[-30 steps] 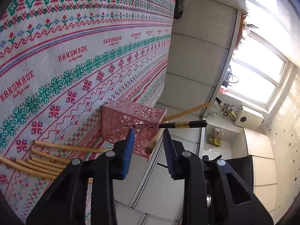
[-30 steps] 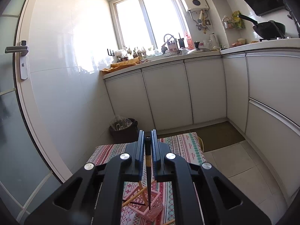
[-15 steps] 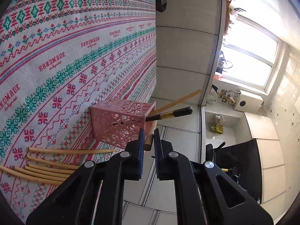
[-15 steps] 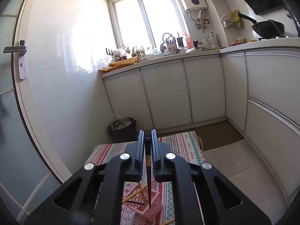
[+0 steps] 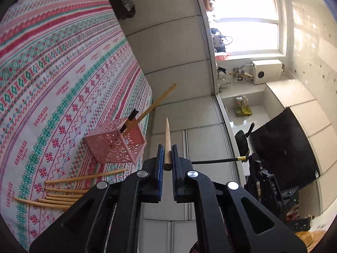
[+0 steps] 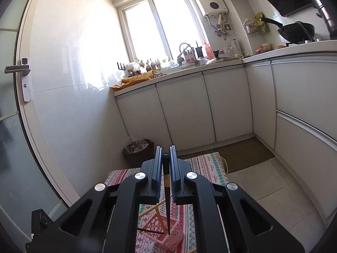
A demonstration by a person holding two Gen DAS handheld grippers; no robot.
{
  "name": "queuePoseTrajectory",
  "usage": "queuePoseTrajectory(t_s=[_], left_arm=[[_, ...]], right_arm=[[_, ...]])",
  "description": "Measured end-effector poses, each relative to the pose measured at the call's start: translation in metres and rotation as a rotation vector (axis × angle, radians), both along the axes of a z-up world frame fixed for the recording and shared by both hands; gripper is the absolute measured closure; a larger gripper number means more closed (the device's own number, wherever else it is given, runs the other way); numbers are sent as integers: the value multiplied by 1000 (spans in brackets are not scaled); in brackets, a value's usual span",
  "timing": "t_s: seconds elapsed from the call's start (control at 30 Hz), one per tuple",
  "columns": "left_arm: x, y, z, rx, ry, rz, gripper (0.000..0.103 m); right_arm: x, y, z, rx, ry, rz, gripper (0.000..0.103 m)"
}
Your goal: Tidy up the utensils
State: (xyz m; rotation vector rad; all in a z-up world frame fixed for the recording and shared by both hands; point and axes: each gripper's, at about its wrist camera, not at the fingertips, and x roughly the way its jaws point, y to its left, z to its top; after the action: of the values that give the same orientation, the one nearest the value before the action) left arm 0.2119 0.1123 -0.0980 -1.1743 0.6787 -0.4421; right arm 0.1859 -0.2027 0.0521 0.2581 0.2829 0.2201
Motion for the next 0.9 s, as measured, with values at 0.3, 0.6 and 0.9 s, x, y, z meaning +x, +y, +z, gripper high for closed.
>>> queuePoseTrajectory(t_s=[0.3,0.6,0.9], left_arm=[[-20,-7,117,604,-61,-179,97],[9,-56,154,938,6,-344,97],[16,-67,170,997,-24,-342,97]], right_arm=[[-18,-27,15,31,-22,-32,95],[-21,-32,24,60,-48,-31,95],[-12,-55,19,72,8,-45,93]])
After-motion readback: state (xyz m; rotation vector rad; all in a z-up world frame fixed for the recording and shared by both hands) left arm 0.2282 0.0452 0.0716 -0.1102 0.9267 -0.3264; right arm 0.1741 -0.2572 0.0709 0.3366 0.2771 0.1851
